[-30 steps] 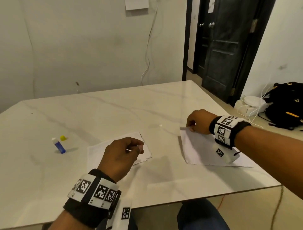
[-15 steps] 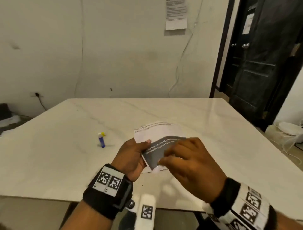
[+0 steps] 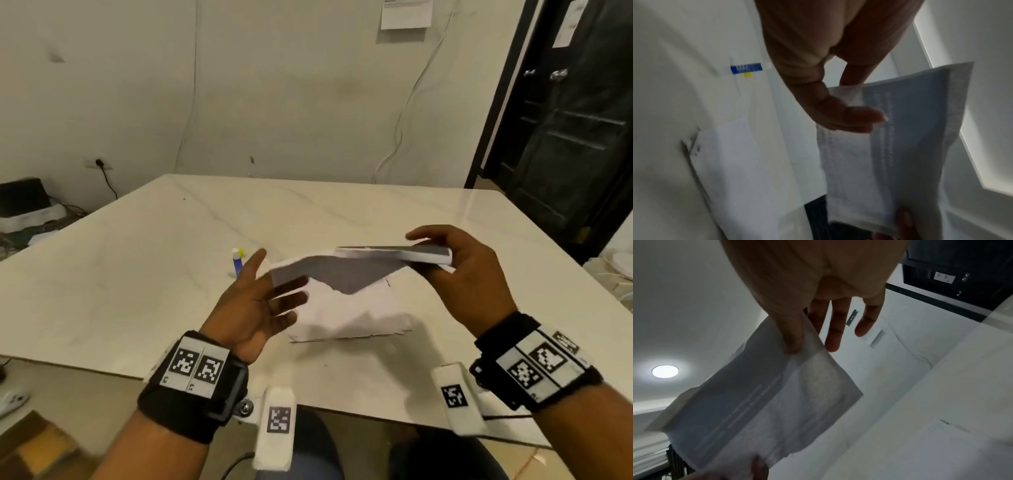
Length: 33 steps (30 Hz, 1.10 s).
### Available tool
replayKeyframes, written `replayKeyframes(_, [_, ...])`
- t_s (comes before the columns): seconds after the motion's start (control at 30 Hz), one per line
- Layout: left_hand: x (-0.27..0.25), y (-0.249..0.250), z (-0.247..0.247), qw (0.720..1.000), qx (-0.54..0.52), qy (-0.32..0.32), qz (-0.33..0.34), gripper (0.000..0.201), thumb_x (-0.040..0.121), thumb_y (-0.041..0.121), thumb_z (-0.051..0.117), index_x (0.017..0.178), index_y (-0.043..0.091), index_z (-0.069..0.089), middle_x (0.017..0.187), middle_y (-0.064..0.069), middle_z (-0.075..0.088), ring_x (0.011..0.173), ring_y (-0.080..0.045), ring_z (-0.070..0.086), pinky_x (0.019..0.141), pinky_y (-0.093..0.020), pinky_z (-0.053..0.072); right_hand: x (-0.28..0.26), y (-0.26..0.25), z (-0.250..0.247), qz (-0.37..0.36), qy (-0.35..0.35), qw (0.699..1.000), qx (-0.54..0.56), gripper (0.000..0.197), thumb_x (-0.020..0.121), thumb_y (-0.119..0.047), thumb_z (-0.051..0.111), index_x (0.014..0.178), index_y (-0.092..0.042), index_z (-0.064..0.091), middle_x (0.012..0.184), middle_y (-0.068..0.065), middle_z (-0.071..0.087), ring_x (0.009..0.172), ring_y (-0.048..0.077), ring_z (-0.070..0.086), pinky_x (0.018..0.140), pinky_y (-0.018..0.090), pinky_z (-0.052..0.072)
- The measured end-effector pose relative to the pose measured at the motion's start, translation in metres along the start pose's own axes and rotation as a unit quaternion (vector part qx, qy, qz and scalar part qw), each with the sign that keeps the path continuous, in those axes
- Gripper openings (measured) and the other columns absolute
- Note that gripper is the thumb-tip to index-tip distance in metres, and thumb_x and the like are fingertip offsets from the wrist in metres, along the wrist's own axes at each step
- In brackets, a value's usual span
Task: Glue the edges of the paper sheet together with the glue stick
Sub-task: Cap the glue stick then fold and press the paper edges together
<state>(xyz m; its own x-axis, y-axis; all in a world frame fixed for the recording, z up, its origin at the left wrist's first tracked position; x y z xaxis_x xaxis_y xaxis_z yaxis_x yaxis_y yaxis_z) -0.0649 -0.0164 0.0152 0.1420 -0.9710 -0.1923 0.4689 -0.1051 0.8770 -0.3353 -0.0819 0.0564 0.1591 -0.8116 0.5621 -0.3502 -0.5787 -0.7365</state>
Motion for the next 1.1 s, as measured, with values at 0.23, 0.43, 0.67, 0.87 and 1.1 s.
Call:
replayKeyframes(0.23, [0.018,0.007,-0.006,0.973,0.216,0.053,0.058,0.073,0.069,0.079,0.040,0.117,0.030,0.065,0.114,0.004,0.071,0.100,-0.021,0.069,0.082,-0.041,0.058,0.032,0.052,0.034,0.143,-0.041,0.985,0.091,0.014,0.088,-0.035,0.070,0.099,-0.026,0.072,0.079,-0.003,0.077,0.074,0.019,0.073,0.075,0.040,0.060])
replayKeyframes(0.43, [0.034,-0.003,-0.005,0.942,0.319,0.010,0.105,0.073,0.082,0.013,0.075,0.131,0.047,0.033,0.110,-0.006,0.065,0.084,-0.022,0.074,0.061,-0.030,0.059,0.042,0.100,0.057,0.212,-0.067,0.974,0.039,0.019,0.097,-0.036,0.052,0.116,-0.038,0.056,0.074,0.001,0.068,0.068,0.021,0.064,0.069,0.039,0.056])
replayKeyframes(0.67, [0.061,-0.002,-0.012,0.938,0.341,0.005,0.058,0.032,0.084,0.008,0.072,0.113,0.021,0.071,0.104,-0.014,0.075,0.094,-0.027,0.072,0.077,-0.032,0.058,0.048,0.111,0.055,0.218,-0.065,0.971,0.072,0.025,0.095,-0.009,0.054,0.086,-0.023,0.072,0.089,0.003,0.074,0.071,0.022,0.061,0.065,0.031,0.049])
replayKeyframes(0.87, [0.073,0.009,-0.004,0.899,0.432,-0.075,0.001,0.074,0.079,0.012,0.078,0.141,0.033,0.046,0.079,-0.006,0.078,0.074,-0.025,0.072,0.077,-0.034,0.059,0.040,0.128,0.045,0.241,-0.127,0.944,0.187,0.055,0.082,-0.013,0.077,0.132,-0.033,0.062,0.130,-0.011,0.063,0.106,-0.004,0.066,0.099,0.032,0.049])
replayKeyframes(1.1, [0.080,0.009,-0.010,0.851,0.501,-0.145,-0.066,0.107,0.072,0.015,0.084,0.151,0.043,0.019,0.081,-0.005,0.076,0.072,-0.018,0.071,0.098,-0.046,0.051,0.039,0.135,0.043,0.293,-0.201,0.888,0.293,0.056,0.076,-0.006,0.074,0.130,-0.016,0.065,0.127,0.001,0.069,0.110,0.015,0.069,0.091,0.028,0.056])
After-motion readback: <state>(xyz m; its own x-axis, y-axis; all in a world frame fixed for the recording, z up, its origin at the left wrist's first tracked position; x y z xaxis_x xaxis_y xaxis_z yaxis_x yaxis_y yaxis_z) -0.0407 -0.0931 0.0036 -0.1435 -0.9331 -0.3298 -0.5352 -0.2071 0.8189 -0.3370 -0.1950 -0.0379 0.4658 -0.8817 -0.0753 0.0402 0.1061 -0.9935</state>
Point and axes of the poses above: each hand's wrist, its own x-axis towards the middle knuckle, its own z-axis out of the palm, y = z × x, the point moved 4 cm from there along x, towards the middle knuckle
